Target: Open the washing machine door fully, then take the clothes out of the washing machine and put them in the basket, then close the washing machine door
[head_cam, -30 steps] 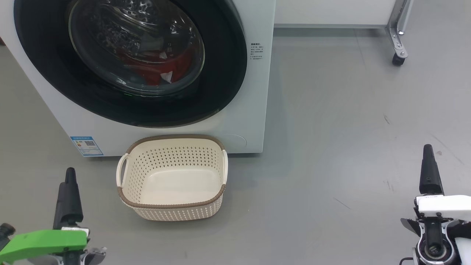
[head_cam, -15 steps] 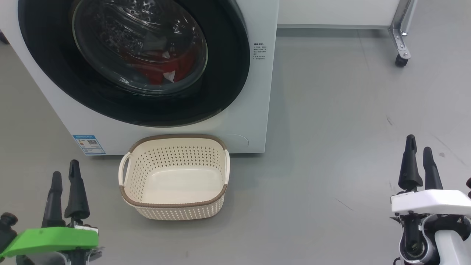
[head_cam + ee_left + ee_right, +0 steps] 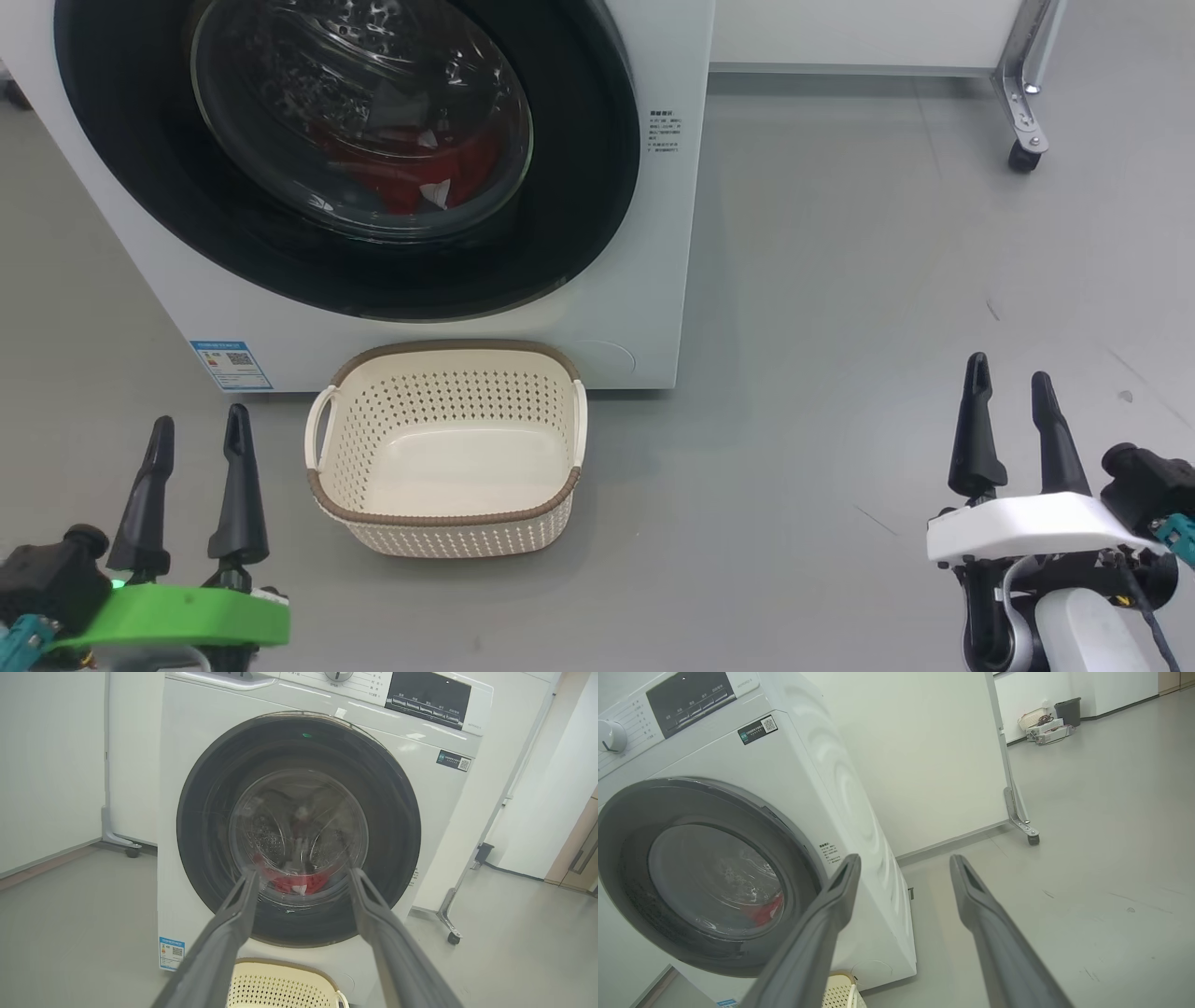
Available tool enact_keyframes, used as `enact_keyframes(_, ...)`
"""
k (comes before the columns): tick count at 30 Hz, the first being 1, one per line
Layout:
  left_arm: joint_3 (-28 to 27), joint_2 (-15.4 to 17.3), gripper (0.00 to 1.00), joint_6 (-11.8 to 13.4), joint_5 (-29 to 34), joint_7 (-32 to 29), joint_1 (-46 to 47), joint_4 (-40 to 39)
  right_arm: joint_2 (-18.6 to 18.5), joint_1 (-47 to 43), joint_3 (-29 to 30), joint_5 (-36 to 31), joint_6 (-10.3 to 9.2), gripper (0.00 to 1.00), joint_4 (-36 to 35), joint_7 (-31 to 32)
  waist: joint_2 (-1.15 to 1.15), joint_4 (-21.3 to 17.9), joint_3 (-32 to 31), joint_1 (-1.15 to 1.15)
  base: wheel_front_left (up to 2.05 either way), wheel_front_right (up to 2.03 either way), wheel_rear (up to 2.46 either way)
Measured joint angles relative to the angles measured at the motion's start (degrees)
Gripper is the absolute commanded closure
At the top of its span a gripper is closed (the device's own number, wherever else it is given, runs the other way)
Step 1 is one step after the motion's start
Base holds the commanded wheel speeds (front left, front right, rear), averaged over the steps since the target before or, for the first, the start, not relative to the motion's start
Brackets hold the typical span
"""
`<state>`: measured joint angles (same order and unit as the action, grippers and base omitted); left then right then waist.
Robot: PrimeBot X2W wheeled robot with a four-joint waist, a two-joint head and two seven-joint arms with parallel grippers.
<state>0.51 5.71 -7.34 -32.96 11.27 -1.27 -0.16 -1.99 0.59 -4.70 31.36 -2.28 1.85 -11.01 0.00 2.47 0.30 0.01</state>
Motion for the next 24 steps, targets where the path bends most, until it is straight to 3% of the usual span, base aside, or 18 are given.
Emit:
enact_keyframes(16,2.2,0.0,0.00,0.0,18.5,3.0,-2.1,1.6,-0.1,-1.8,-1.2,-4.7,-3.50,0.00,3.6,-3.0,0.00,0.2,0.2,0.00,0.00,0.00,0.00)
enact_keyframes(24,3.4,-0.2,0.00,0.0,20.3,3.2,-2.3,4.1,-0.1,-2.0,-1.4,-4.5,-3.92,0.00,6.1,-3.4,0.00,-0.3,0.6,0.00,0.00,0.00,0.00)
